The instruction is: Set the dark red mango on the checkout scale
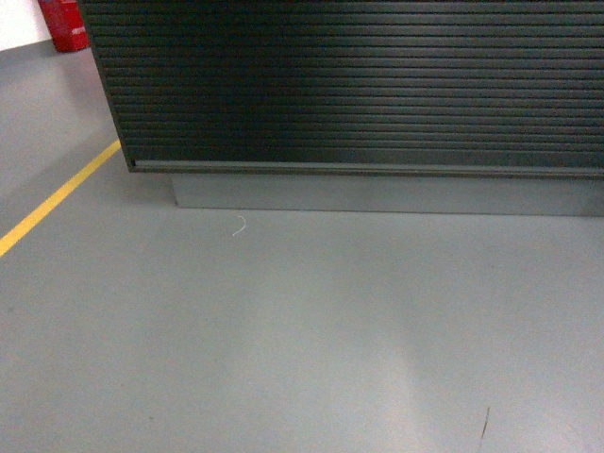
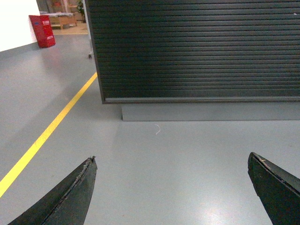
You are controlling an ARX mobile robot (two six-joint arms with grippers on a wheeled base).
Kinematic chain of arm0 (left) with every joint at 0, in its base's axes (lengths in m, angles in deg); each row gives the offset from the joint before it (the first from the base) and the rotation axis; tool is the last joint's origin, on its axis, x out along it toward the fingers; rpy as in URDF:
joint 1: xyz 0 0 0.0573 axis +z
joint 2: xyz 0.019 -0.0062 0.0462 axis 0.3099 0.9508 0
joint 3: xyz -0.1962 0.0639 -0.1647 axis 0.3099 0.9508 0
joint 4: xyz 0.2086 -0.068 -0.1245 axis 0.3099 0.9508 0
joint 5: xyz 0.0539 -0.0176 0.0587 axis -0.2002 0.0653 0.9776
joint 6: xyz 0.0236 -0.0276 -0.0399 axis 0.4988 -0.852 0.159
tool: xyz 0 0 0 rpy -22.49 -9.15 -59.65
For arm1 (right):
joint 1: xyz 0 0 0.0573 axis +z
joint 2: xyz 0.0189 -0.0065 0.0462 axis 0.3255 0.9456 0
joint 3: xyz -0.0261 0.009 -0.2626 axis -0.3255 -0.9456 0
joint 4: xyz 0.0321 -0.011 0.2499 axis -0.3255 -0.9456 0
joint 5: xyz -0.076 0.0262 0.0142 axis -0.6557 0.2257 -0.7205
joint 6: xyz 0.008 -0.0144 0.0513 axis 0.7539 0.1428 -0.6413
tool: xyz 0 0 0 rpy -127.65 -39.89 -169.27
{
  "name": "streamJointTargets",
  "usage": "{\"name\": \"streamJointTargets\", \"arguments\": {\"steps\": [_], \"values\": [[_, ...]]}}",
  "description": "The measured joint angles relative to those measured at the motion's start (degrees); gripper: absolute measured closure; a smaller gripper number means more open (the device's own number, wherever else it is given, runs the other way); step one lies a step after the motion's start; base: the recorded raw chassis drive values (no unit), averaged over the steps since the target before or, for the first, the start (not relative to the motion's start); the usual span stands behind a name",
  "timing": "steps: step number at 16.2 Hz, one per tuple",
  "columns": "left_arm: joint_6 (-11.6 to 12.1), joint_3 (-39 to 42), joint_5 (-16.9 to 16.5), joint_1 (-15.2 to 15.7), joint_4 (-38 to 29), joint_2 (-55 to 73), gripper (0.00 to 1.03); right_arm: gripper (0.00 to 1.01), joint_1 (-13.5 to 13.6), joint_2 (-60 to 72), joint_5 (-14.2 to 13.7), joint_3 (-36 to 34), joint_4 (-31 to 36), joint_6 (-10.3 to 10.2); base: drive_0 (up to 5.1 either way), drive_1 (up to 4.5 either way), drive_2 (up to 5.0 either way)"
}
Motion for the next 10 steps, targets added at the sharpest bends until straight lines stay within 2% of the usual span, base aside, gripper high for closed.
{"name": "streamJointTargets", "arguments": {"steps": [10], "values": [[0.0, 0.0, 0.0, 0.0, 0.0, 0.0, 0.05, 0.03, 0.0, 0.0, 0.0, 0.0, -0.1, 0.0, 0.1, 2.57, -2.4]]}}
